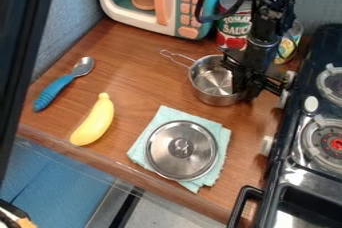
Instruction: Moves the silver pot suit to the right of the table
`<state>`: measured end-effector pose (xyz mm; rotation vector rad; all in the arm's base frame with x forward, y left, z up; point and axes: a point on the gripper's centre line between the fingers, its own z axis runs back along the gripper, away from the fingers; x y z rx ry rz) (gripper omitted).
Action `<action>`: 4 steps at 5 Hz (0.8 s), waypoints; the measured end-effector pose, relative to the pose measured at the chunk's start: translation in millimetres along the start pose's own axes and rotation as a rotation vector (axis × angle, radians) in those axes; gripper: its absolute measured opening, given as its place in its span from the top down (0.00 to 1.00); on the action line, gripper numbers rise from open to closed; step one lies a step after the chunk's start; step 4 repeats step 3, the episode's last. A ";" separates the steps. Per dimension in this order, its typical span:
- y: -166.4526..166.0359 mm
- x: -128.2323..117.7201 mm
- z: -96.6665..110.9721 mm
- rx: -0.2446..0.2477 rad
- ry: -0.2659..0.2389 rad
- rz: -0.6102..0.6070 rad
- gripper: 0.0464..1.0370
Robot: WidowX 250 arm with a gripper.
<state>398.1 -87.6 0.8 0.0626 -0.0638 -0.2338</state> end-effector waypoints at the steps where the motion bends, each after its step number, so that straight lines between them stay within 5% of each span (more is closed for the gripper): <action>1: 5.2 2.7 26.4 0.021 -0.033 0.011 0.35; 2: 8.3 -4.6 48.6 0.014 -0.054 0.049 0.07; 4: 19.0 -23.1 64.8 -0.008 -0.056 0.086 0.03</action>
